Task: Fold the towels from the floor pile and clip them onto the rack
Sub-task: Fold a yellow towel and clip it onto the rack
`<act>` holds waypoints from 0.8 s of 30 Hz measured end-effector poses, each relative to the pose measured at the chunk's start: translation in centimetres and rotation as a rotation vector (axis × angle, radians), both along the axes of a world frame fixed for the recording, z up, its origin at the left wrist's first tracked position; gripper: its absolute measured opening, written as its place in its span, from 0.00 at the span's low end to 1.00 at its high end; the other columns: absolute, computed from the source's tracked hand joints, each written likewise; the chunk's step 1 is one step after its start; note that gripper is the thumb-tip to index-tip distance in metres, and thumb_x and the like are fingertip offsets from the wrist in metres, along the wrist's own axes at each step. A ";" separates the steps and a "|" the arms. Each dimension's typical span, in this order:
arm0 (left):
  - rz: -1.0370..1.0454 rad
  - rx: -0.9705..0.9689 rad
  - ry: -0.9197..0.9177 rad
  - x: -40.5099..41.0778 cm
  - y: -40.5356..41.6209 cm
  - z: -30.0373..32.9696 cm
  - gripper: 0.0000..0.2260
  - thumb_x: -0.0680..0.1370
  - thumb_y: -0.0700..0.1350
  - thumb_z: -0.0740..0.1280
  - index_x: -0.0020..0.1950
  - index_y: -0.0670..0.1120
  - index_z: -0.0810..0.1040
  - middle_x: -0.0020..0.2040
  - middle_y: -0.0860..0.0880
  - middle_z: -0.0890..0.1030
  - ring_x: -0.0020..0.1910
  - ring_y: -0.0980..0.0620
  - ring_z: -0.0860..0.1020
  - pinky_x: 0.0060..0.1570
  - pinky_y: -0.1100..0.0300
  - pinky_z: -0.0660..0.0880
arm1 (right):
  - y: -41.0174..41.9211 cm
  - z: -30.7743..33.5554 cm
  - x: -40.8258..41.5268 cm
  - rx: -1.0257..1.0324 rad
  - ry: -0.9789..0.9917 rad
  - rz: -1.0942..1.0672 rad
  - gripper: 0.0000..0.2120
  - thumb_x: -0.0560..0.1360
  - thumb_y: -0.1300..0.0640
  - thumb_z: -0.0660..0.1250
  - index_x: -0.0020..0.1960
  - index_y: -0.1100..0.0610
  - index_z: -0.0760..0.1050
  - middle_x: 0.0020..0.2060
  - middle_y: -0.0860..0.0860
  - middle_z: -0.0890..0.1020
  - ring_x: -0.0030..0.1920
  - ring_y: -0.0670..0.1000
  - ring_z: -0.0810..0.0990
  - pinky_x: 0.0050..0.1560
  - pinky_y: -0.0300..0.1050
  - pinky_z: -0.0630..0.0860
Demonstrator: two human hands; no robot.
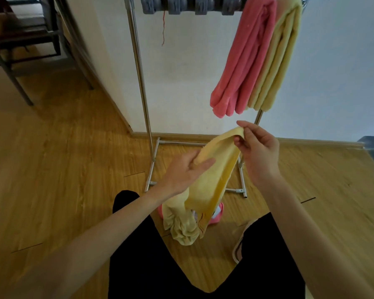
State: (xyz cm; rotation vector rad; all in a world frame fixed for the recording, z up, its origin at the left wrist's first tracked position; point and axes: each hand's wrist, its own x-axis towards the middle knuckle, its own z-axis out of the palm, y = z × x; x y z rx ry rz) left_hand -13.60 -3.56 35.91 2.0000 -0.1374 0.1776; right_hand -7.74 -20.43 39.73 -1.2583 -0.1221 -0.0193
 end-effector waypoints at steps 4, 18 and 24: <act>-0.034 0.260 -0.074 -0.1 0.7 -0.8 0.02 0.81 0.46 0.62 0.48 0.52 0.72 0.31 0.53 0.72 0.28 0.55 0.70 0.28 0.66 0.63 | -0.3 0.0 -0.5 0.036 0.021 0.011 0.10 0.80 0.67 0.59 0.54 0.64 0.79 0.38 0.53 0.79 0.37 0.48 0.78 0.45 0.38 0.76; 0.105 0.188 -0.014 -1.0 3.1 -2.3 0.08 0.80 0.44 0.62 0.45 0.45 0.80 0.36 0.44 0.79 0.36 0.46 0.76 0.36 0.50 0.71 | -2.9 -5.1 -1.8 0.003 0.153 -0.093 0.07 0.78 0.62 0.64 0.53 0.60 0.80 0.39 0.52 0.78 0.37 0.47 0.74 0.43 0.38 0.74; 0.123 -0.051 0.128 -1.1 2.1 0.5 0.07 0.79 0.44 0.64 0.46 0.45 0.81 0.37 0.52 0.80 0.35 0.61 0.77 0.37 0.69 0.73 | -3.5 -9.1 -3.0 -0.635 -0.026 0.052 0.16 0.72 0.59 0.73 0.59 0.57 0.77 0.48 0.52 0.82 0.45 0.48 0.83 0.46 0.42 0.80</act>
